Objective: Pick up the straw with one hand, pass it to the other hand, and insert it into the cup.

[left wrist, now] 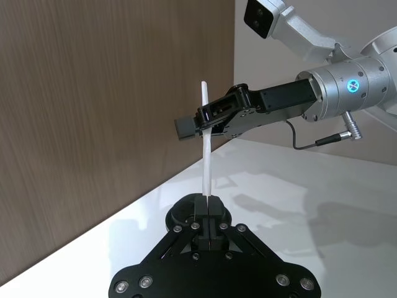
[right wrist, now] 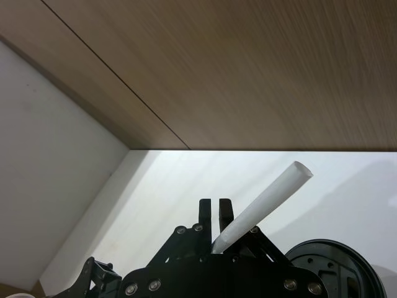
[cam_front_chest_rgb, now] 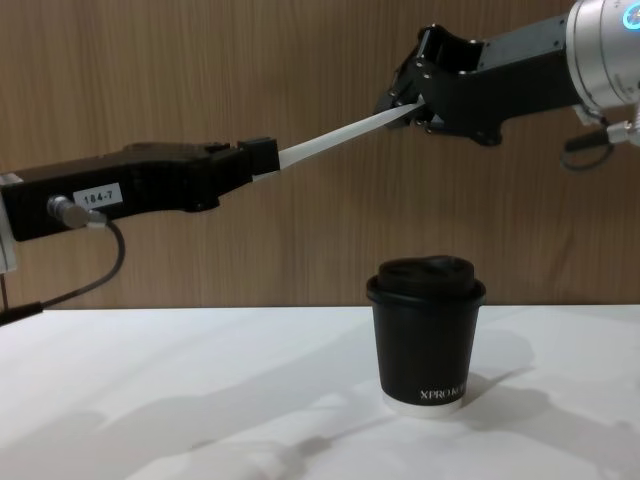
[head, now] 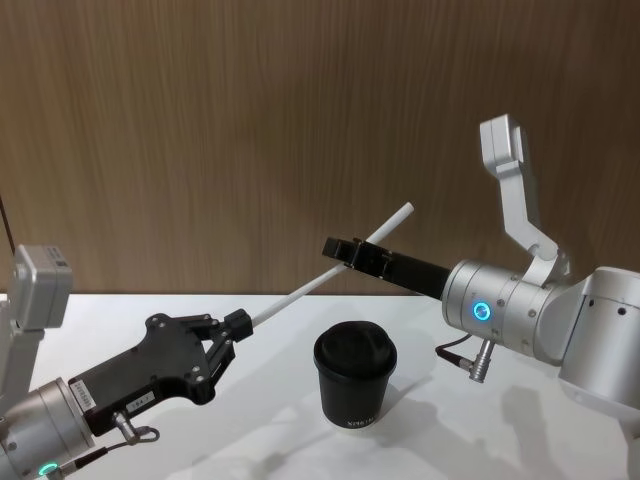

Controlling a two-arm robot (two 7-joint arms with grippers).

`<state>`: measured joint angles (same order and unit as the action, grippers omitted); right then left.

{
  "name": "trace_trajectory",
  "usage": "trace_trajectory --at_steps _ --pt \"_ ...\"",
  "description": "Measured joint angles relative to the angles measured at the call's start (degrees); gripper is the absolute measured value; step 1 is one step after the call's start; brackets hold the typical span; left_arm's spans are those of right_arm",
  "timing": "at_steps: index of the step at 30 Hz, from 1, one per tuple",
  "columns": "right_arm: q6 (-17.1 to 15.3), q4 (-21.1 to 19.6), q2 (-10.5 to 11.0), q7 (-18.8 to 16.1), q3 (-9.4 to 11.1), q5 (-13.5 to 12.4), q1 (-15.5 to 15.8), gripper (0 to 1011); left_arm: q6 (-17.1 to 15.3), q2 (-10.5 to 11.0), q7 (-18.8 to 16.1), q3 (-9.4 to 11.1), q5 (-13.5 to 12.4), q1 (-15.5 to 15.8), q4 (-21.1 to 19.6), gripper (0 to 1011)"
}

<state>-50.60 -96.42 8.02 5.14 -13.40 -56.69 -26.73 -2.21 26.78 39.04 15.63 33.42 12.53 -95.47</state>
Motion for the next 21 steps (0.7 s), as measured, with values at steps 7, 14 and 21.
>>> trace_trajectory --at_steps 7,14,21 --pt "0.00 0.04 -0.03 0.02 0.00 -0.01 -0.02 51 0.00 0.00 0.00 0.00 0.00 0.00 0.00 7" --pt "0.00 0.04 -0.04 0.03 0.00 -0.03 -0.02 16 0.00 0.00 0.00 0.00 0.00 0.00 0.00 6" --pt "0.02 0.01 -0.04 0.05 -0.02 -0.04 -0.01 2 0.00 0.00 0.00 0.00 0.00 0.00 0.00 8"
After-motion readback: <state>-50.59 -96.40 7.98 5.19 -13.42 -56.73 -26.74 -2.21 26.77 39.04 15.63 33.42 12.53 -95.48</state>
